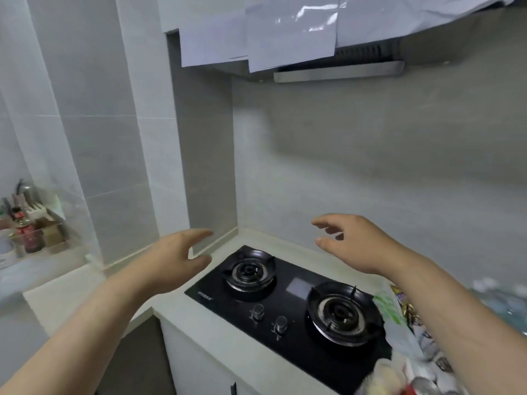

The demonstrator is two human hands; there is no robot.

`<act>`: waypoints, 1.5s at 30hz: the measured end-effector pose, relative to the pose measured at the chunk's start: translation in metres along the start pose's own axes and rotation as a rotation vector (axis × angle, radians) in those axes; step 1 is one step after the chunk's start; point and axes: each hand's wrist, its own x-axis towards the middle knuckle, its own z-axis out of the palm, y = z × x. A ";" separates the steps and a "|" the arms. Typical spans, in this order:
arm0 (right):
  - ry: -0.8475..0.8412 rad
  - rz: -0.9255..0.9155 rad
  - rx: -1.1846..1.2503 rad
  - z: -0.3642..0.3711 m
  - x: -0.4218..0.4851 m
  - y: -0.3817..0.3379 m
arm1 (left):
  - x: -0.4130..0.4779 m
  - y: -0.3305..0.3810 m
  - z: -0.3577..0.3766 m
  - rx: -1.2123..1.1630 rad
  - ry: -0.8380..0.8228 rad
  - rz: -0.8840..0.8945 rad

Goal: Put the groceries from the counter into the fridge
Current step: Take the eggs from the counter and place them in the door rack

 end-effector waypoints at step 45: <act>0.139 0.717 0.251 0.055 -0.279 0.251 | -0.042 0.246 0.312 -0.452 -0.602 0.357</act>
